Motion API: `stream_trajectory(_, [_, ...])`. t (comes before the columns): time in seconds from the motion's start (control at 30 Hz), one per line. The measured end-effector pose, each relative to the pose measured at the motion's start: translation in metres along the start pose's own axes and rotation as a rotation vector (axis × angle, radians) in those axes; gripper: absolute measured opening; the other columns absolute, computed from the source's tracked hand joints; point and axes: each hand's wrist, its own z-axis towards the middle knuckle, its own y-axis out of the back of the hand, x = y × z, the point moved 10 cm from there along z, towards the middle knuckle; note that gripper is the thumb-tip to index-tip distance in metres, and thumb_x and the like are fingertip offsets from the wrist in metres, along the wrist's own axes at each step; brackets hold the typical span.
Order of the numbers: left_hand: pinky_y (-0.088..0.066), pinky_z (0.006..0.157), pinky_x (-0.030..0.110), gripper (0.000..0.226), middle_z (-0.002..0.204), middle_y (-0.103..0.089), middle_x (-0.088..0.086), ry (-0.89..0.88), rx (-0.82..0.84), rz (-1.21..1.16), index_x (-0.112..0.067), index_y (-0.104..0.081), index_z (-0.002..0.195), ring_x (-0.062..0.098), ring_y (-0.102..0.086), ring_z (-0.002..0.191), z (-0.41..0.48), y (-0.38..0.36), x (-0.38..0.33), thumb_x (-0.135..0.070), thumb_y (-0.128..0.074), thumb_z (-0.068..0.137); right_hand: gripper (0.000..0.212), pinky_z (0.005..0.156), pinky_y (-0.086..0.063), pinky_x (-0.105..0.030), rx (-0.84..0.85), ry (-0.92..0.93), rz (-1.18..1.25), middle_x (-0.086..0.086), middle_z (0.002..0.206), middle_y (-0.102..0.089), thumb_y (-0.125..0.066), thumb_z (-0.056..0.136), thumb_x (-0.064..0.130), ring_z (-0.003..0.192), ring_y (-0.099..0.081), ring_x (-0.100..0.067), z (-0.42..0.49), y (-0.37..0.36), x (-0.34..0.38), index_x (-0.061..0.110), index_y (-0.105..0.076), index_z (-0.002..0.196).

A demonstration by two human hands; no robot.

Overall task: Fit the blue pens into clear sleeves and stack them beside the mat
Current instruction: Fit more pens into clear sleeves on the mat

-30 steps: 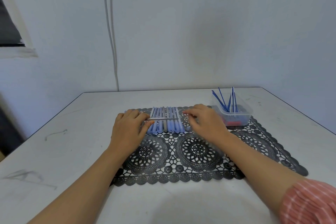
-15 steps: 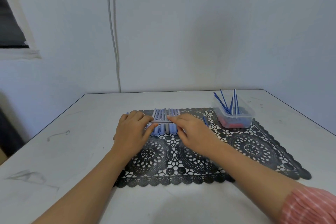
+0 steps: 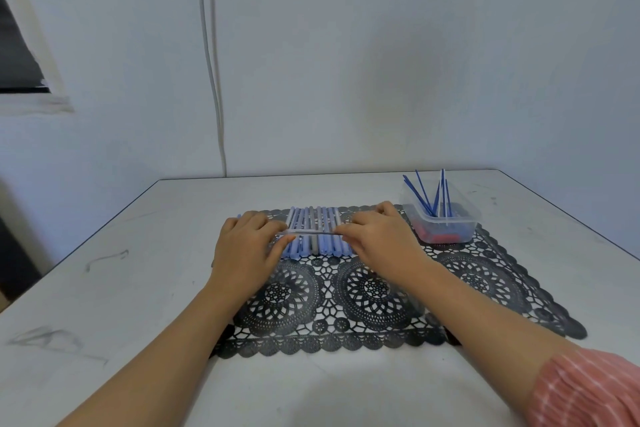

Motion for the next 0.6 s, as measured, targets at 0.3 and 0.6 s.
stream_trajectory(0.3, [-0.038, 0.072, 0.032, 0.041, 0.082, -0.064, -0.007, 0.022, -0.005, -0.025, -0.022, -0.070, 0.092, 0.017, -0.057, 0.079, -0.001, 0.001, 0.003, -0.048, -0.038, 0.088, 0.034, 0.080, -0.043, -0.031, 0.114, -0.283, -0.069, 0.006, 0.083, -0.069, -0.080, 0.062, 0.006, 0.075, -0.062, -0.015, -0.007, -0.011, -0.051, 0.023, -0.071, 0.090])
stream_trajectory(0.6, [-0.038, 0.072, 0.031, 0.041, 0.080, -0.062, -0.008, 0.027, -0.012, -0.042, -0.022, -0.070, 0.092, 0.017, -0.056, 0.078, -0.001, 0.000, 0.004, -0.048, -0.038, 0.088, 0.032, 0.083, -0.050, -0.039, 0.242, -0.403, 0.407, -0.006, 0.098, -0.070, -0.052, 0.080, -0.007, 0.100, -0.062, -0.022, -0.018, -0.045, -0.072, 0.022, -0.062, 0.072])
